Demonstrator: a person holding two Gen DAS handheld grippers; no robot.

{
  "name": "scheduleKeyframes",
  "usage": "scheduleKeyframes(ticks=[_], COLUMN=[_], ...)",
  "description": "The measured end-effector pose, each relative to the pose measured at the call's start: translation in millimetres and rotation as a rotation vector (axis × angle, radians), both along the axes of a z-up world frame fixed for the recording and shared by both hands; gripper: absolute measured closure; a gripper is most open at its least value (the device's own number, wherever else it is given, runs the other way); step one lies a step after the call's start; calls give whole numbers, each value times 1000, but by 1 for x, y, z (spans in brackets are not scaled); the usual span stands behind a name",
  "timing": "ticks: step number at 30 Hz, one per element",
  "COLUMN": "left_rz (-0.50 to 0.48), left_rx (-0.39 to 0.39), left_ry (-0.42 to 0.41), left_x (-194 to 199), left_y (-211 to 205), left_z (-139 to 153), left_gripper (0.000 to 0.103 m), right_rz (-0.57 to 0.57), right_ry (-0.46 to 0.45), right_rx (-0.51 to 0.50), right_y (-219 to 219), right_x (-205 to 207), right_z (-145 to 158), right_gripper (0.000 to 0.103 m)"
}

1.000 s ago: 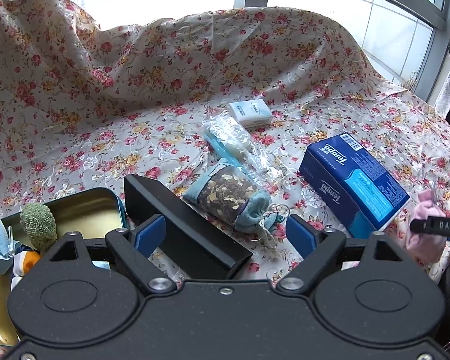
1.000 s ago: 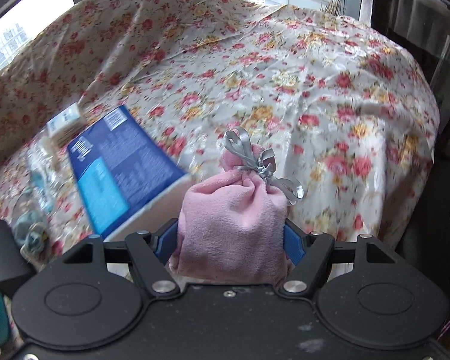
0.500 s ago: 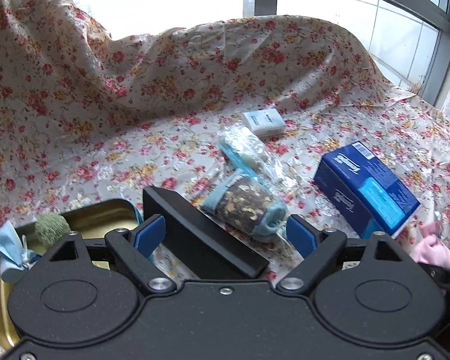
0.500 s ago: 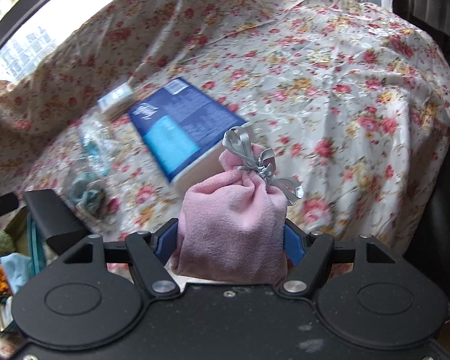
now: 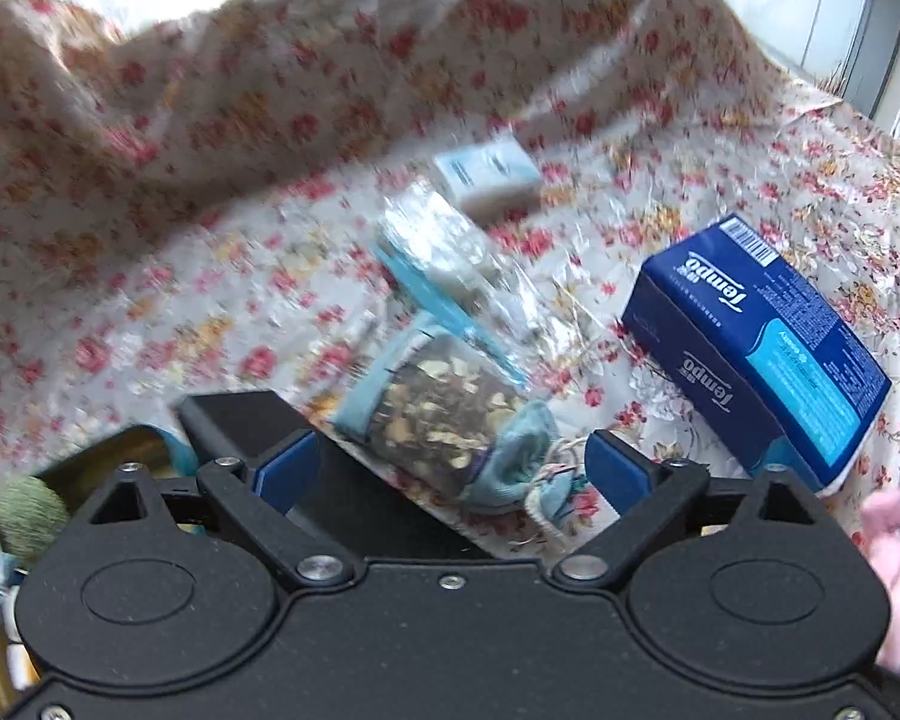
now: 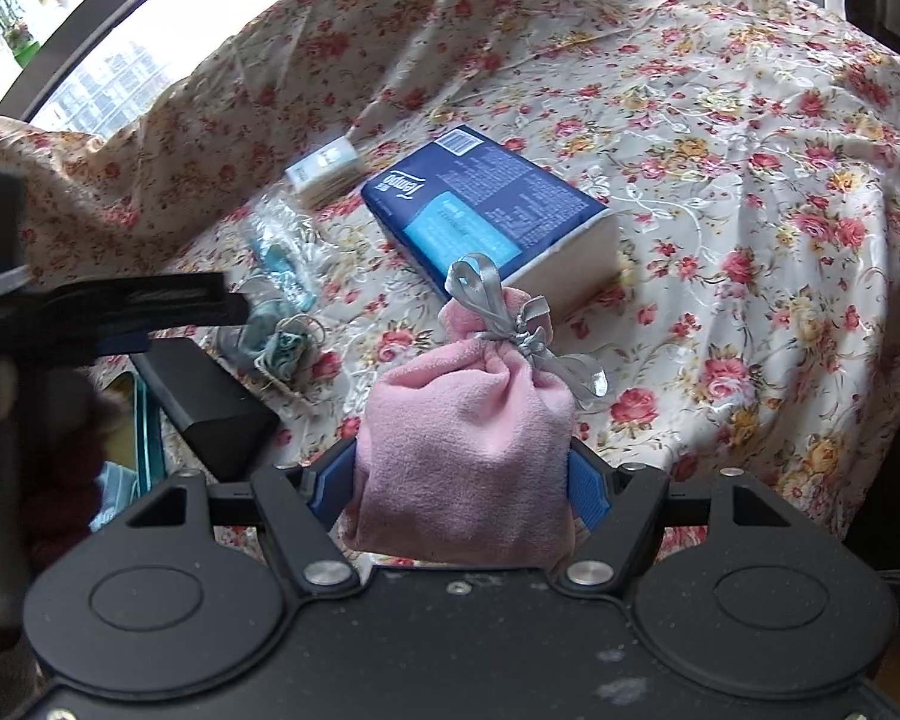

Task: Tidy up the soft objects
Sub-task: 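Grasp the snack bag with the left tool while the right tool holds the pink pouch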

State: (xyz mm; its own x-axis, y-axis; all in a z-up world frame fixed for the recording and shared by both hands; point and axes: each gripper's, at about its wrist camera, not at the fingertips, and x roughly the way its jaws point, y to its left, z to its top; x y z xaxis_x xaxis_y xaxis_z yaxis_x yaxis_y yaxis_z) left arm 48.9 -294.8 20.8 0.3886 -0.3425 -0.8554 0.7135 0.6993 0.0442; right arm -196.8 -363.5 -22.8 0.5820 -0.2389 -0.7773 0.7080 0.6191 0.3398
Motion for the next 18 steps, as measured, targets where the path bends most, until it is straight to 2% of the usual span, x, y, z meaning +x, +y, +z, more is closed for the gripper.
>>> scheduleKeyframes(ticks=[2,12,18], left_rz=[17,108,146], left_rx=[9,108,137], left_ry=[36,115,143], left_x=[5,25,33], left_y=[-9,-40,-50], left_z=[-5,-40,-56], left_gripper=[10,10,9], right_rz=[5,27,36], right_ry=[-5,-23,-24], right_rx=[1,13,25], right_y=[0,-4,-8], right_x=[0,1,4], right_z=[1,0,-4], right_gripper=[32,32,32])
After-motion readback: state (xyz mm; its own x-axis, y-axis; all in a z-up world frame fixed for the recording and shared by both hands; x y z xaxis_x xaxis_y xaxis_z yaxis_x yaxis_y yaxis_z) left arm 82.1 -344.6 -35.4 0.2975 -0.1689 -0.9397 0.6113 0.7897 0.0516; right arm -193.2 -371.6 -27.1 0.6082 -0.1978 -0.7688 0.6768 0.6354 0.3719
